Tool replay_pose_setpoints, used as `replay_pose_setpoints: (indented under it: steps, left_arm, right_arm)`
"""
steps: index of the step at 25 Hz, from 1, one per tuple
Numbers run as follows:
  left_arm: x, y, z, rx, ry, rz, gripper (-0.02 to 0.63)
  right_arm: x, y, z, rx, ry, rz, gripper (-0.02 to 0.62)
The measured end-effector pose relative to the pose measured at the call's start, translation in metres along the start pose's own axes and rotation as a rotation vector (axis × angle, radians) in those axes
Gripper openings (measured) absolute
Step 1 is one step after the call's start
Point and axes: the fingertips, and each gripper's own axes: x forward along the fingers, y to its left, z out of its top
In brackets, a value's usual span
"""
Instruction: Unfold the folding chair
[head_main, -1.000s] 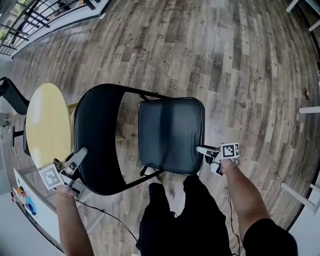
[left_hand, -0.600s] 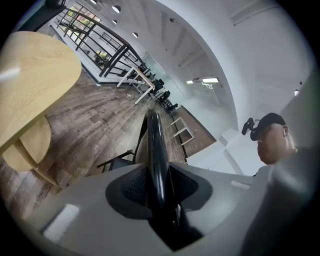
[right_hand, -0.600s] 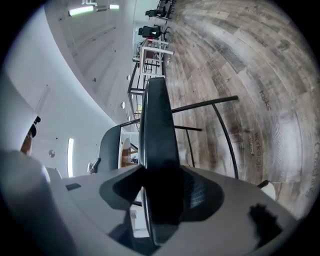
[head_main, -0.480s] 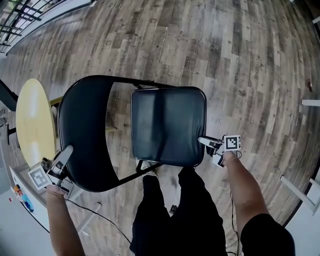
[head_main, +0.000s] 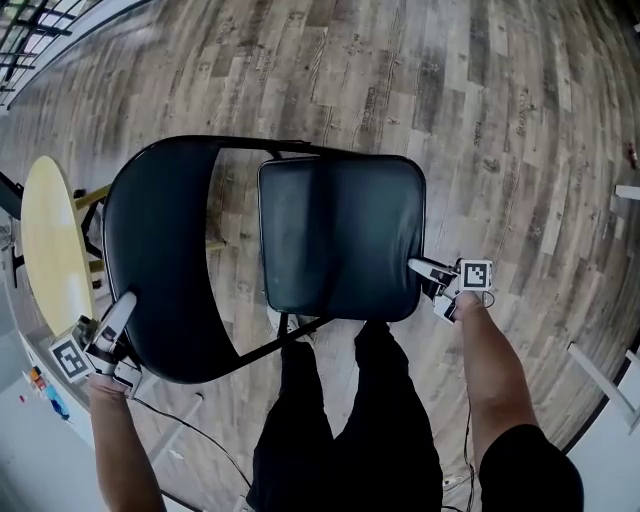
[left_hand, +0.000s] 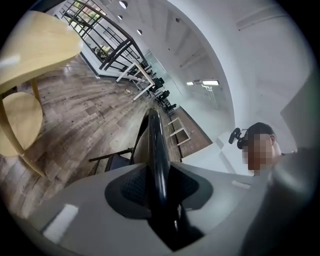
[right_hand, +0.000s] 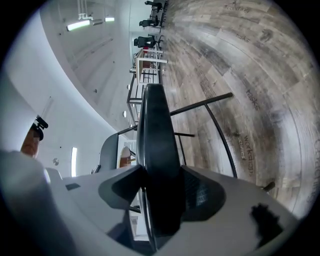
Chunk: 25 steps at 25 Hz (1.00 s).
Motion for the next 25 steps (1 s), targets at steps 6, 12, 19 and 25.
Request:
replay_pose_setpoints:
  steps: [6,12,19,25]
  left_arm:
    - [0.025,-0.023,-0.015,-0.043,0.019,-0.048,0.131]
    - [0.027,-0.021,-0.015,-0.022,0.013,-0.010,0.126]
    - [0.033,-0.026,-0.014,-0.020,0.019,-0.006,0.132]
    - [0.028,-0.017,-0.009,0.049,0.023,0.034,0.123]
  right_arm:
    - [-0.016,-0.024,0.004,0.006,-0.049,-0.013,0.241]
    - [-0.016,-0.024,0.006,0.027,-0.029,0.042,0.241]
    - [-0.020,-0.023,0.008,0.015,-0.027,0.006,0.245]
    - [-0.032,-0.031,0.007,0.015,-0.046,-0.208,0.252]
